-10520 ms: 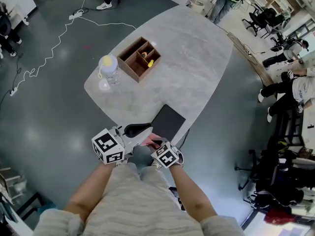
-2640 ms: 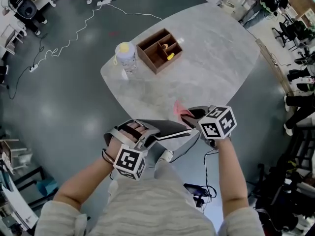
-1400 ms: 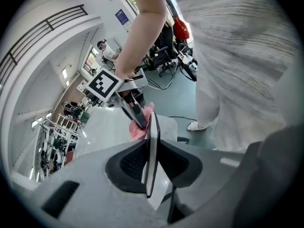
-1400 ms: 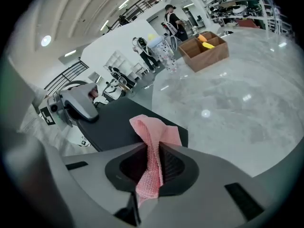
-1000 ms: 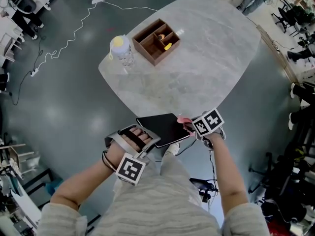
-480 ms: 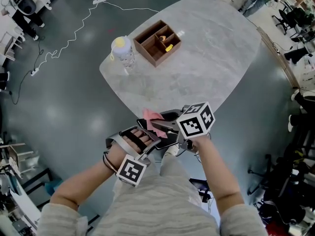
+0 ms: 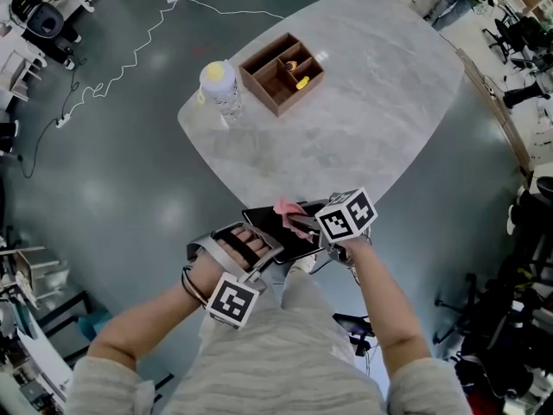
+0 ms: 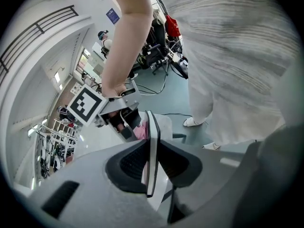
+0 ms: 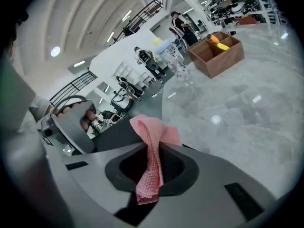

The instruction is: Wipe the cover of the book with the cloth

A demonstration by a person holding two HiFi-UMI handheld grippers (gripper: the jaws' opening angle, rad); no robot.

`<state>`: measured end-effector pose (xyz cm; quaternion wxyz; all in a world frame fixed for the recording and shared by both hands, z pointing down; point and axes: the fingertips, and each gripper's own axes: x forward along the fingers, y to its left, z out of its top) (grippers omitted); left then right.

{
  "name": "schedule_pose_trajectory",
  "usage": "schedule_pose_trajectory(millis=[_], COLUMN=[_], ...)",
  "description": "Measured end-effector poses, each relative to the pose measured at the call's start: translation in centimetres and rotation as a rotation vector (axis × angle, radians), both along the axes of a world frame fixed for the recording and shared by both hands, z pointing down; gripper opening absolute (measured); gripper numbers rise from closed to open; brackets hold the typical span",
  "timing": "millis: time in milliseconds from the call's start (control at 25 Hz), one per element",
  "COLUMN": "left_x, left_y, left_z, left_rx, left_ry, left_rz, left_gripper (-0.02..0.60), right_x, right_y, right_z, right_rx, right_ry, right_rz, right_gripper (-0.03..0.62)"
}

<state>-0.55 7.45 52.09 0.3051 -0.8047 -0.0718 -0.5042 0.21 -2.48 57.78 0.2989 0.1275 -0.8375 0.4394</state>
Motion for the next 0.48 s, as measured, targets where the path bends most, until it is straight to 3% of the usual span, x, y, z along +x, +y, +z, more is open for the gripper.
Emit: schedule_pose_trajectory(millis=[480], left_x=[-0.2], left_y=[0.5], left_z=[0.5], left_rx=[-0.028], left_ry=[-0.02], left_rz=[0.026], left_gripper=[0.081], right_x=[11.4], right_y=[-1.2], right_z=[9.0], right_rx=[0.073], right_ry=[0.474], right_rz=[0.052], right_gripper=[0.046])
